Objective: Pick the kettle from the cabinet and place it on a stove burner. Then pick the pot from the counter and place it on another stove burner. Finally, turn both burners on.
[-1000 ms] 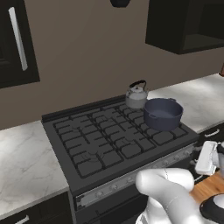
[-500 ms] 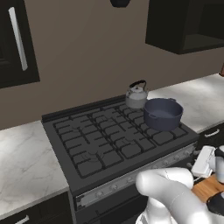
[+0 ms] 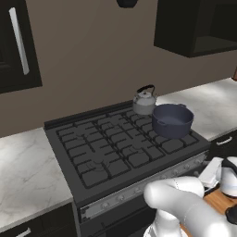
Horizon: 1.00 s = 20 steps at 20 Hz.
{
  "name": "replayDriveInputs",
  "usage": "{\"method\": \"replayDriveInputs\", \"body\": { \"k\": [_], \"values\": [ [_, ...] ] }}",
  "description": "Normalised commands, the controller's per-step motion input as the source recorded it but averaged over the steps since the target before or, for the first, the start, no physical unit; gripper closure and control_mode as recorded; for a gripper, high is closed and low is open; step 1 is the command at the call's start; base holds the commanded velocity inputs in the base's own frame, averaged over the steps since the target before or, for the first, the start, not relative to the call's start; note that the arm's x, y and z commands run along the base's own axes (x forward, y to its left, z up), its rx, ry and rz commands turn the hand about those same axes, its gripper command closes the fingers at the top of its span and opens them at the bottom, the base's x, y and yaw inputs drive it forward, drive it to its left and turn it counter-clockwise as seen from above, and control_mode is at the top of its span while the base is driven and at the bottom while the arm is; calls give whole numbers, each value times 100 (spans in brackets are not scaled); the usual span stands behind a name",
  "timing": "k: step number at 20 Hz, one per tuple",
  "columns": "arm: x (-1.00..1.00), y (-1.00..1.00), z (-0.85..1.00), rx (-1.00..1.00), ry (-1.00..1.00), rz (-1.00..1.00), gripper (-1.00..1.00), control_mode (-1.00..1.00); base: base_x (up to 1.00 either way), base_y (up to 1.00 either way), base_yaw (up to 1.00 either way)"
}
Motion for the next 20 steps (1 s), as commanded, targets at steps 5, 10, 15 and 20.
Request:
{"method": "replayDriveInputs", "body": {
  "k": [5, 10, 15, 20],
  "values": [
    [19, 0, -14, 1, 0, -8, -100, -100, 0, 0, 0],
    [3, 0, -12, 0, -1, -4, -100, -100, 0, 0, 0],
    [7, 0, -13, 0, -6, -2, -100, -100, 0, 0, 0],
    [17, 0, -5, 0, -2, -3, -100, -100, 0, 0, 0]
  ]
}}
